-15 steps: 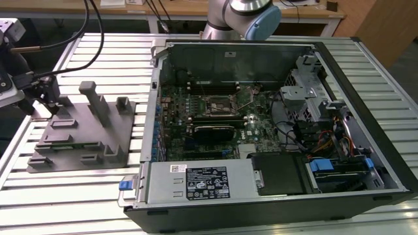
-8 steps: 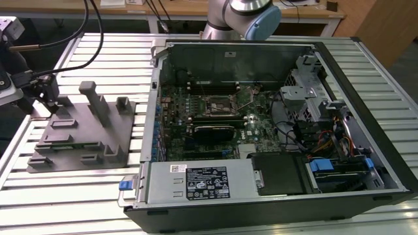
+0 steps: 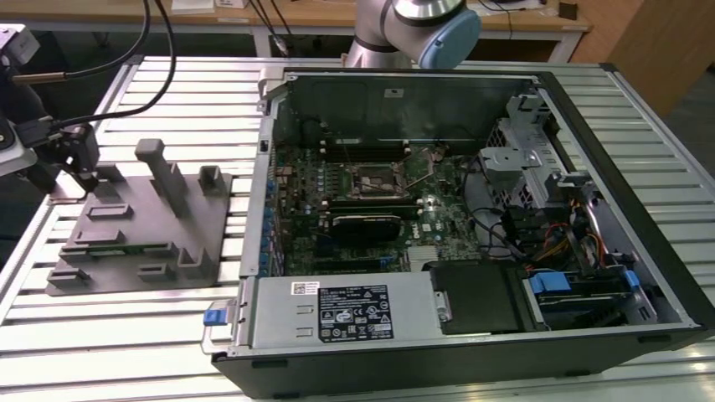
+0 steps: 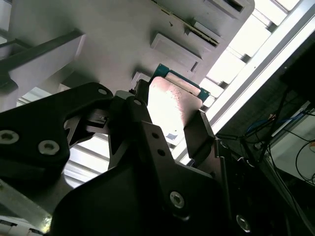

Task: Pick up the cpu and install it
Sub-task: 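Pick up the cpu and move it towards the insertion slot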

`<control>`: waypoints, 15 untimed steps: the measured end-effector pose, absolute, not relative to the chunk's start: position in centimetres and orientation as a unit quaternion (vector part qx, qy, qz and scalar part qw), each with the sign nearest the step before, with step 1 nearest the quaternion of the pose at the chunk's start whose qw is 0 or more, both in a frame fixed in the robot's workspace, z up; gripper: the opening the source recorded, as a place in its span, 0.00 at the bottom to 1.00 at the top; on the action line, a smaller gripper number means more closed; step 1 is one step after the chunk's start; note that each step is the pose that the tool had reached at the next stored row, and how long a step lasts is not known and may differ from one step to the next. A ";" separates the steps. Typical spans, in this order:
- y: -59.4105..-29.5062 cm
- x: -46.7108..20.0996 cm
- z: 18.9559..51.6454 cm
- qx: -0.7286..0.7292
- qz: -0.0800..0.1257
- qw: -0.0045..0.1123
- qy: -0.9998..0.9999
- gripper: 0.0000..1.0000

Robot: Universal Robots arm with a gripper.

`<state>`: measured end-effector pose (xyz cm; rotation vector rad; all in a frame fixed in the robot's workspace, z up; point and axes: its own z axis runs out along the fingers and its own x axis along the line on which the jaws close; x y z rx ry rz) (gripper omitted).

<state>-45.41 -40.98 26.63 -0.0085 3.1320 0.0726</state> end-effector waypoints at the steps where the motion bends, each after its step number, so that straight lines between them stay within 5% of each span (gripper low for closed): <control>1: -41.0 -45.4 26.7 -0.003 0.023 0.004 1.000 0.53; 15: -41.0 -45.4 27.8 -0.003 0.023 0.004 1.000 0.53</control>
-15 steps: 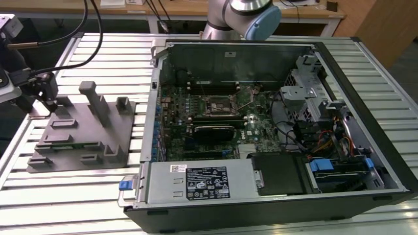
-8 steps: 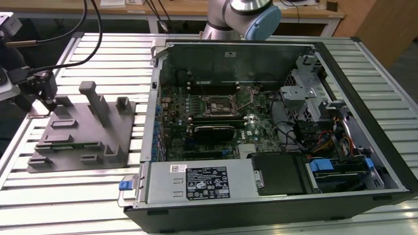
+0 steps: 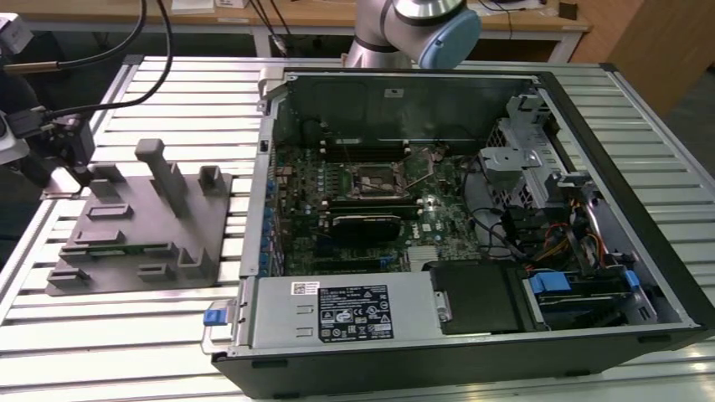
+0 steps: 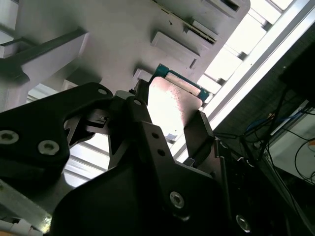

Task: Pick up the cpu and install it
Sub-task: 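Pick up the cpu and move it towards the insertion slot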

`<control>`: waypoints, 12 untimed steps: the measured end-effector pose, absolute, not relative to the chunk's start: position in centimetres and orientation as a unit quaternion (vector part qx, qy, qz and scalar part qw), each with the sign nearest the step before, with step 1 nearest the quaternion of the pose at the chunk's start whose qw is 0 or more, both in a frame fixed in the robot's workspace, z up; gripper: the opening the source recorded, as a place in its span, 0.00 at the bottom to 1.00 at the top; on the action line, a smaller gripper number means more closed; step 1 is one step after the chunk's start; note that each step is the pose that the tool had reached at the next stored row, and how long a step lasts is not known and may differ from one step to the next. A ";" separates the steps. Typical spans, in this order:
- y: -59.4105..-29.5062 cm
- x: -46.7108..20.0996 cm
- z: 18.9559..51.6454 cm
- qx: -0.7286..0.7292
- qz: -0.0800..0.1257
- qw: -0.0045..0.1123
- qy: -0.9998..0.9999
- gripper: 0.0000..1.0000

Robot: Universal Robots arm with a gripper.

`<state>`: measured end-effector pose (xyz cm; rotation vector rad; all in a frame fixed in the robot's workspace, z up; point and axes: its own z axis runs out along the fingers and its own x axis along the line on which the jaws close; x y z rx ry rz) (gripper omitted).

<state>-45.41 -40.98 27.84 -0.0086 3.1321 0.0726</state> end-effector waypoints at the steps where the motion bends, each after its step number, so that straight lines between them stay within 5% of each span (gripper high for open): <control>1: -41.0 -45.4 28.0 -0.003 0.023 0.004 1.000 0.53; 12: -41.0 -45.4 29.3 -0.003 0.023 0.004 1.000 0.53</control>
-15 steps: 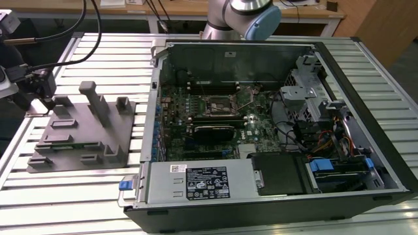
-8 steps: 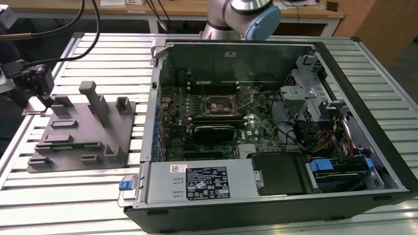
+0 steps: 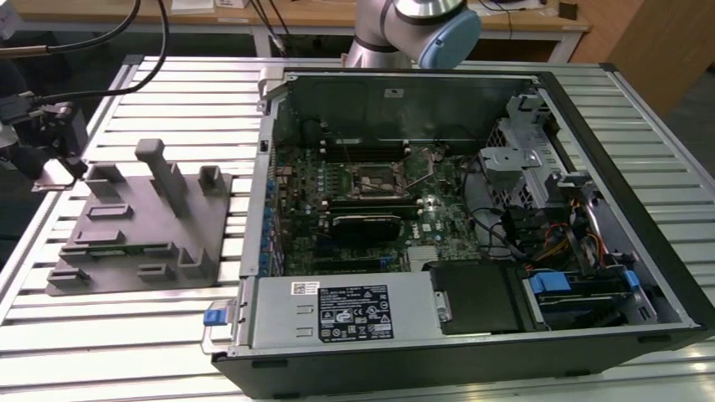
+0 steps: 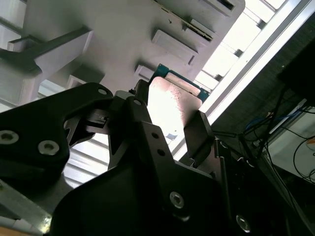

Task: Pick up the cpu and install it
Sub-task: 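Pick up the cpu and move it towards the insertion slot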

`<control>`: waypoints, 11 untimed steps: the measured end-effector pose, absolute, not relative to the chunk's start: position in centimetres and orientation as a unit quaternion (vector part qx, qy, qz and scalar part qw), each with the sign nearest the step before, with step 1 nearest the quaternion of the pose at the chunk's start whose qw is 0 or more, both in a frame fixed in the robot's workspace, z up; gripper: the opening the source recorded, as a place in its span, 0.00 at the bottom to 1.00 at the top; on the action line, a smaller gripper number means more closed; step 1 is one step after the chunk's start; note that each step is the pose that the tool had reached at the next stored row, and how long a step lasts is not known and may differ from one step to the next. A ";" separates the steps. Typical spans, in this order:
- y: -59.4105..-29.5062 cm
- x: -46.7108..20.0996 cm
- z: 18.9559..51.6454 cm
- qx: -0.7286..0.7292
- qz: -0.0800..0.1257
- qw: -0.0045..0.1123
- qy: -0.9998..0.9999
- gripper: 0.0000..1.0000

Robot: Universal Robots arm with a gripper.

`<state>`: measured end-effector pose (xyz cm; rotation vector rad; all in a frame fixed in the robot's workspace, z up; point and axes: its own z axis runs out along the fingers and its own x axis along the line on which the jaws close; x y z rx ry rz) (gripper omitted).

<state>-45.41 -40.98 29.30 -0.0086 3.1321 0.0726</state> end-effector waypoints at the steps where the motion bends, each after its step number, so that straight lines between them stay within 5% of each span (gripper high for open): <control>1: -41.0 -45.4 29.4 -0.003 0.023 0.004 1.000 0.53; 11: -41.0 -45.4 30.7 -0.003 0.023 0.004 1.000 0.53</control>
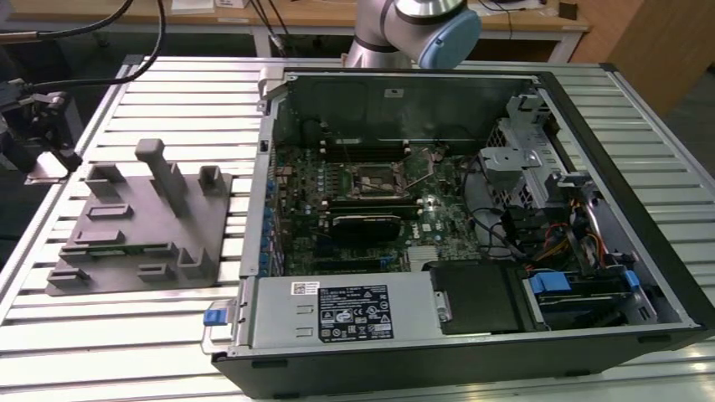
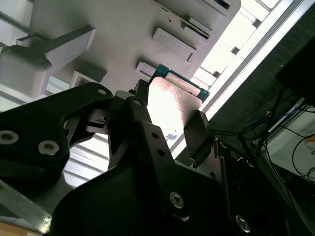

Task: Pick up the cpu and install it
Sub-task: 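Pick up the cpu and move it towards the insertion slot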

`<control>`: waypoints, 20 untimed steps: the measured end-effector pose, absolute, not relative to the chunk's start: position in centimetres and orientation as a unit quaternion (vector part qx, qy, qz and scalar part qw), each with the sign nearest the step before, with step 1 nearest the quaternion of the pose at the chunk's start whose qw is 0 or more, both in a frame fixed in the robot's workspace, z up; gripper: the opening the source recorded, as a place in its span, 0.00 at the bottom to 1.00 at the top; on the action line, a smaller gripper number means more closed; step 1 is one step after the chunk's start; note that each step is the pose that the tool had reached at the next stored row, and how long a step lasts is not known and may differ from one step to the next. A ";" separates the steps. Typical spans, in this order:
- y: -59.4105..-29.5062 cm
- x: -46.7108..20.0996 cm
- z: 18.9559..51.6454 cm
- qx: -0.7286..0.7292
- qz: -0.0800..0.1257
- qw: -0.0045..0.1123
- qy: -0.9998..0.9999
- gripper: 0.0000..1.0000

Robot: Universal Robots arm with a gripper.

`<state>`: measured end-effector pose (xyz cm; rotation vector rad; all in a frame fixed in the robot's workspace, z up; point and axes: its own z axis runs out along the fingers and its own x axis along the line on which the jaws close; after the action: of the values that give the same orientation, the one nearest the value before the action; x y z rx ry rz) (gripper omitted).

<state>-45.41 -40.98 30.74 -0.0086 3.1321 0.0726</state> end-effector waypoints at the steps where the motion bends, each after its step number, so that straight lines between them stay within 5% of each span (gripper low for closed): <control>1: -41.0 -45.4 30.9 -0.003 0.023 0.004 1.000 0.53; 20: -41.0 -45.4 34.2 -0.003 0.023 0.004 1.000 0.53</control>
<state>-45.41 -40.98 34.20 -0.0086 3.1321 0.0725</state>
